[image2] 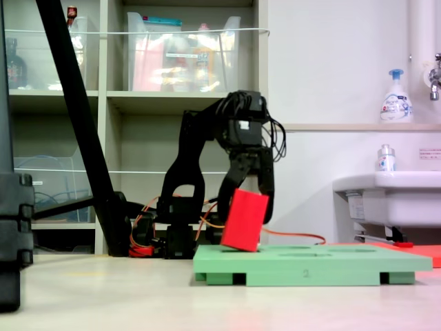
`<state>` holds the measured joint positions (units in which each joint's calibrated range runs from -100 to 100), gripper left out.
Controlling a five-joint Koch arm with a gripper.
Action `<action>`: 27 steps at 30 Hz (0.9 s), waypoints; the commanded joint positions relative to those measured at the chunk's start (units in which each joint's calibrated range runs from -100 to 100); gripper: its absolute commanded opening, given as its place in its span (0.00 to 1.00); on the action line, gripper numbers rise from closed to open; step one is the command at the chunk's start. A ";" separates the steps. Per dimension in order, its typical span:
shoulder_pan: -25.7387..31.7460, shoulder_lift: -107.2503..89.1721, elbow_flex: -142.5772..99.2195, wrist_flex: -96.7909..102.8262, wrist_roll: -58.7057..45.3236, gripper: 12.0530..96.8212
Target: Put the square block into the corresponding hole
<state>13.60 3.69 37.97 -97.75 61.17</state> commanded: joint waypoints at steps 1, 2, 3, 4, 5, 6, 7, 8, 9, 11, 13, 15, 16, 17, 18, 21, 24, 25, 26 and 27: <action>0.59 0.36 3.90 -2.25 0.39 0.06; 0.63 0.78 3.90 -2.25 0.49 0.06; 0.73 1.19 3.80 -2.25 0.78 0.06; 0.88 1.75 3.70 -2.25 1.37 0.06; 0.98 2.17 3.70 -2.25 1.81 0.06; 1.12 2.31 3.60 -2.25 2.15 0.06; 1.27 2.45 3.60 -2.25 2.64 0.06; 1.37 2.59 3.50 -2.25 2.93 0.06; 1.51 2.59 3.40 -2.25 3.27 0.06; 1.81 2.45 3.11 -2.25 3.81 0.06; 1.90 1.61 2.01 -2.25 4.44 0.06; 1.95 -0.20 -0.58 -2.25 5.18 0.06; 1.95 -1.04 -1.68 -2.25 5.23 0.06; 1.95 -2.02 -2.88 -2.25 5.23 0.06; 1.95 -2.72 -3.77 -2.25 5.23 0.06; 2.05 -4.53 -6.47 -2.25 5.18 0.06; 2.20 -4.53 -6.96 -2.25 5.13 0.06; 2.20 -4.25 -6.96 -2.25 5.13 0.06; 2.20 -3.97 -6.96 -2.25 5.08 0.06; 2.20 -3.55 -6.96 -2.25 5.08 0.06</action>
<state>15.36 2.74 30.13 -97.85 65.96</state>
